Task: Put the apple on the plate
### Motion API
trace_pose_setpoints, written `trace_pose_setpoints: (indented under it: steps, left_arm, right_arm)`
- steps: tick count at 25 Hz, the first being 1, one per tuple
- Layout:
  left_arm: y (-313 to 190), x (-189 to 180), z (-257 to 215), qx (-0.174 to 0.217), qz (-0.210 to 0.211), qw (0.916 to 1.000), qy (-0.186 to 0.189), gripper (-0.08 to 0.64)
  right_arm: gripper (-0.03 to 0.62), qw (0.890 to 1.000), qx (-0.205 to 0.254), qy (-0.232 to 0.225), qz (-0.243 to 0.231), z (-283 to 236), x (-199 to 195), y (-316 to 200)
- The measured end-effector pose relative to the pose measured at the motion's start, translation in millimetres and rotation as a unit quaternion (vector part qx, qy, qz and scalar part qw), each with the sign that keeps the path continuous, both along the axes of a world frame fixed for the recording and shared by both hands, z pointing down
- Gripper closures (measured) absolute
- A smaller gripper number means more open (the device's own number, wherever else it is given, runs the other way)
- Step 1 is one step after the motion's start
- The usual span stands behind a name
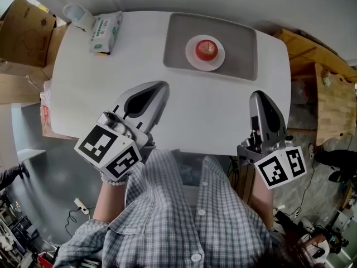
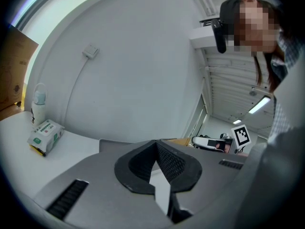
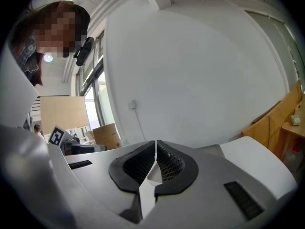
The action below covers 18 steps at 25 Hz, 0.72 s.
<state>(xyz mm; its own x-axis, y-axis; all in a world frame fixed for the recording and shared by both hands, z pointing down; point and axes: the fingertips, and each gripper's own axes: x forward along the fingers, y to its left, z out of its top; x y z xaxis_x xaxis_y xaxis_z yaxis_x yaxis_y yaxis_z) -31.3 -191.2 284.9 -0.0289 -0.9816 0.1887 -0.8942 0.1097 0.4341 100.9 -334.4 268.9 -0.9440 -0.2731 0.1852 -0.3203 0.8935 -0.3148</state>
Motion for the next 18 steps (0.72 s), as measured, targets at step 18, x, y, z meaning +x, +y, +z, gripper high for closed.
trace_pose_setpoints:
  steps: [18]
  left_arm:
    - [2.2,7.7,3.1,-0.004,0.013,0.9999,0.001,0.551]
  right_arm:
    - [0.566,1.000,0.008,0.006,0.004,0.0,6.4,3.5]
